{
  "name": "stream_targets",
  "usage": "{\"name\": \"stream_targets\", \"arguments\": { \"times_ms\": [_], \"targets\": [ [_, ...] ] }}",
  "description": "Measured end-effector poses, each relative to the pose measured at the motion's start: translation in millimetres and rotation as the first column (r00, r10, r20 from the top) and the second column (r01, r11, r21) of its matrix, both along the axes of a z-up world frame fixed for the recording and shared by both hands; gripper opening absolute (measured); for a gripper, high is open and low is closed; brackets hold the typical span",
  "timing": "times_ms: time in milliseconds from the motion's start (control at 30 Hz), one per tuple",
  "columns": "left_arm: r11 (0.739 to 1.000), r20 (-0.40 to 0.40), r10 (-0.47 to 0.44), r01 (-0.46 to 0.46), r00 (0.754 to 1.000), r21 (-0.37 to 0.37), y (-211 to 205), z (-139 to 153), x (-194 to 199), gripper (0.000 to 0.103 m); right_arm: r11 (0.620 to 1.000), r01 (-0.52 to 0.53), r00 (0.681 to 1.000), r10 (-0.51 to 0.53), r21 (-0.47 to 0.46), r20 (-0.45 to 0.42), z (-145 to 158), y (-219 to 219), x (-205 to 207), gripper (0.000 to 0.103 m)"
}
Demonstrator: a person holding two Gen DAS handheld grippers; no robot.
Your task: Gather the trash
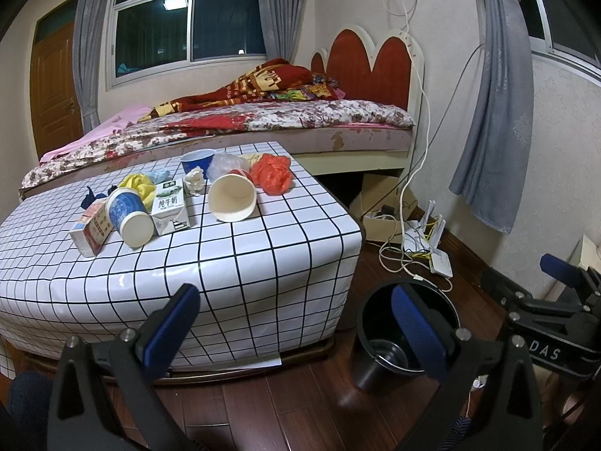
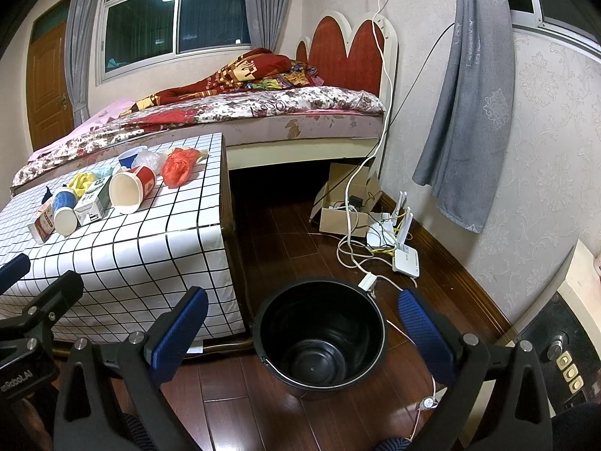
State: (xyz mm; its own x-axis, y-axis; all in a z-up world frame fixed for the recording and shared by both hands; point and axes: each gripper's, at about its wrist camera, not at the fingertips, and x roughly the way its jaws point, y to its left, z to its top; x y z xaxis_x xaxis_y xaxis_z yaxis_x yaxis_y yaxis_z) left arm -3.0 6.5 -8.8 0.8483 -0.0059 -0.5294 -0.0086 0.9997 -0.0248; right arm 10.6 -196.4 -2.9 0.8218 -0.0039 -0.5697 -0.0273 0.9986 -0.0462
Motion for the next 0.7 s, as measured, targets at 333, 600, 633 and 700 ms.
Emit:
{"name": "stream_targets", "arguments": {
  "times_ms": [333,600,633,700],
  "targets": [
    [1.0,-0.001,0.0,0.0,1.0,-0.001,-0.1,0.3,0.4,0.102,1.0,0.001,1.0,-0.001,-0.002,0.0,-1.3,0.8,0.6,0.102],
    [1.0,0.003,0.012,-0.012,1.0,0.007,-1.0,-0.3,-0.1,0.102,1.0,0.0,1.0,0.0,-0.003,-0.001,-4.0,2.3,1.6,0.102],
    [1.0,0.004,0.02,-0.02,1.0,0.011,-0.7,-0.8,-0.4,0.102,1.0,0.001,1.0,-0.001,-0.004,-0.001,-4.5,2.4,1.9,0.102],
    [1.0,0.001,0.022,-0.022,1.0,0.006,0.4,-1.1,0.1,0.102,1.0,0.0,1.0,0.0,-0.005,-0.004,-4.3,2.1,1.9,0.102]
  ]
}}
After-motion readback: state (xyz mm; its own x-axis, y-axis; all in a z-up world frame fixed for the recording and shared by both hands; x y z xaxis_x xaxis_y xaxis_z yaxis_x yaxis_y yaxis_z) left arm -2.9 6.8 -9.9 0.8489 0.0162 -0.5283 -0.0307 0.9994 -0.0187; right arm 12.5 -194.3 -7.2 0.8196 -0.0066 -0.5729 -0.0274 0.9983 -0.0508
